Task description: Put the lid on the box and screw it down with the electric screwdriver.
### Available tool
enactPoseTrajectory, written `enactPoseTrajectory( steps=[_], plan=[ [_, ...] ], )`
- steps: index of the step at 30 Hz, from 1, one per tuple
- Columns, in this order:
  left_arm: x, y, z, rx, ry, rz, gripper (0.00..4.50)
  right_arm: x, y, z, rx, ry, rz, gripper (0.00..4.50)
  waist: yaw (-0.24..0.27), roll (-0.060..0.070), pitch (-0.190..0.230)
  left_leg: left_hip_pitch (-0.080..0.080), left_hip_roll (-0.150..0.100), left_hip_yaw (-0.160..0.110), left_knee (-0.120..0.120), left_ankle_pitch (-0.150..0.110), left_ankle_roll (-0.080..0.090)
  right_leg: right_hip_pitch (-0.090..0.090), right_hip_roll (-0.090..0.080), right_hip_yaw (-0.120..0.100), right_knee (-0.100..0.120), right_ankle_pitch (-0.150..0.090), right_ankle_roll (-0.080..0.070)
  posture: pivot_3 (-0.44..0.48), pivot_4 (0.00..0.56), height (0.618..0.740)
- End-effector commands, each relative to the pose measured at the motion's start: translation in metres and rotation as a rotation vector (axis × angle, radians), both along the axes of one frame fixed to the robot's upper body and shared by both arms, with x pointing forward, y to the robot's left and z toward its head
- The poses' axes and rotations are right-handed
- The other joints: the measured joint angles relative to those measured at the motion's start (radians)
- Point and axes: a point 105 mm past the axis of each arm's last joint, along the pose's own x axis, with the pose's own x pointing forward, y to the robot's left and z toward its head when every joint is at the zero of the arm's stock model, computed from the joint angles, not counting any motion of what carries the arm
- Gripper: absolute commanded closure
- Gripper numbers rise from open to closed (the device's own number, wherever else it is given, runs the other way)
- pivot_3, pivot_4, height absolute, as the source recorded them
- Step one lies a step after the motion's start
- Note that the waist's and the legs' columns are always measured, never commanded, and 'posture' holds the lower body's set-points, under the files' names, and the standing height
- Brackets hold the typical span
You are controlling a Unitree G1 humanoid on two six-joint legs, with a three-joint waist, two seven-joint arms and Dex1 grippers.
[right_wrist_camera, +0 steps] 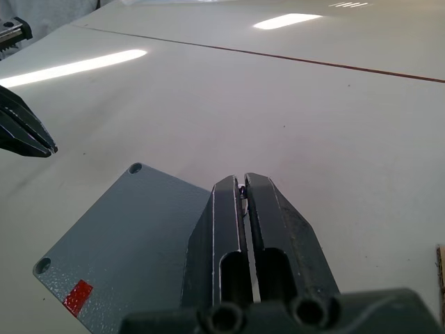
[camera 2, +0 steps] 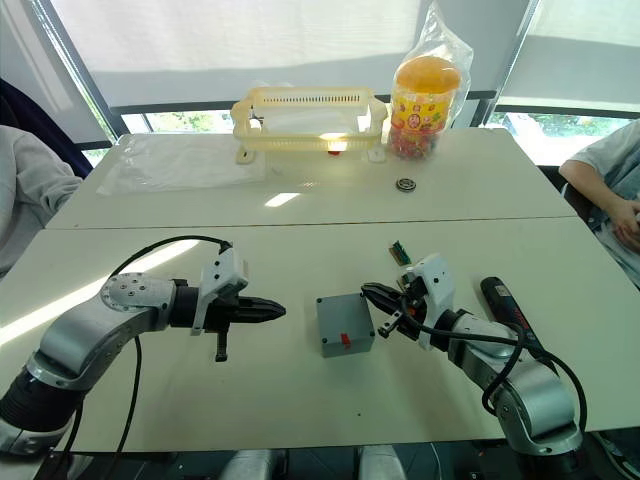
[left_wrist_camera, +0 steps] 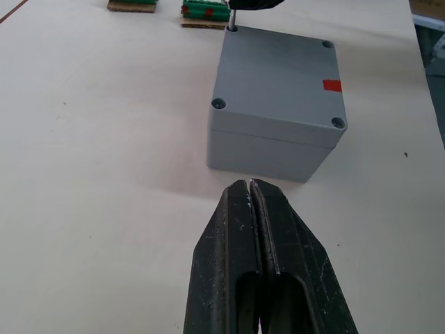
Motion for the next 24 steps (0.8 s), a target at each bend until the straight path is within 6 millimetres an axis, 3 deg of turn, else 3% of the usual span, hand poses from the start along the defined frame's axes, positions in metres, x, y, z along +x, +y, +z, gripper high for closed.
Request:
enactPoseTrajectory(
  steps=[1, 13, 16, 22, 24],
  plan=[
    [-0.002, -0.004, 0.010, -0.013, -0.044, -0.020, 4.50, -0.001, -0.002, 0.007, -0.003, -0.032, 0.003, 4.45, 0.000, 0.000, 0.000, 0.000, 0.000, 0.000, 0.000, 0.000, 0.000, 0.000, 0.000, 0.000, 0.000, 0.000, 0.000, 0.000, 0.150, 0.740],
    [0.001, -0.004, 0.010, -0.011, -0.044, -0.019, 4.50, 0.005, 0.007, 0.003, -0.019, -0.026, 0.032, 4.45, -0.001, 0.000, 0.000, 0.000, 0.000, 0.000, 0.000, 0.000, 0.000, 0.000, 0.000, 0.000, 0.000, 0.000, 0.000, 0.000, 0.150, 0.740],
    [0.002, -0.002, 0.011, -0.011, -0.044, -0.017, 4.50, 0.006, 0.003, 0.004, -0.045, -0.040, 0.022, 3.62, 0.000, 0.000, 0.000, 0.000, 0.000, 0.000, 0.000, 0.000, 0.000, 0.000, 0.000, 0.000, 0.000, 0.000, 0.000, 0.000, 0.150, 0.740],
    [0.006, 0.011, 0.019, -0.016, -0.031, -0.010, 4.50, -0.002, -0.006, 0.026, -0.042, -0.068, 0.029, 0.51, 0.000, 0.000, 0.000, 0.000, 0.000, 0.000, 0.000, 0.000, 0.000, 0.000, 0.000, 0.000, 0.000, 0.000, 0.000, 0.000, 0.150, 0.740],
    [0.011, 0.013, 0.029, -0.056, -0.032, 0.000, 4.50, -0.008, -0.012, 0.041, -0.024, -0.071, 0.033, 0.51, 0.001, 0.000, 0.000, -0.001, 0.000, 0.000, 0.000, 0.000, 0.000, 0.000, 0.000, 0.000, 0.000, 0.000, 0.001, 0.000, 0.150, 0.740]
  ],
)
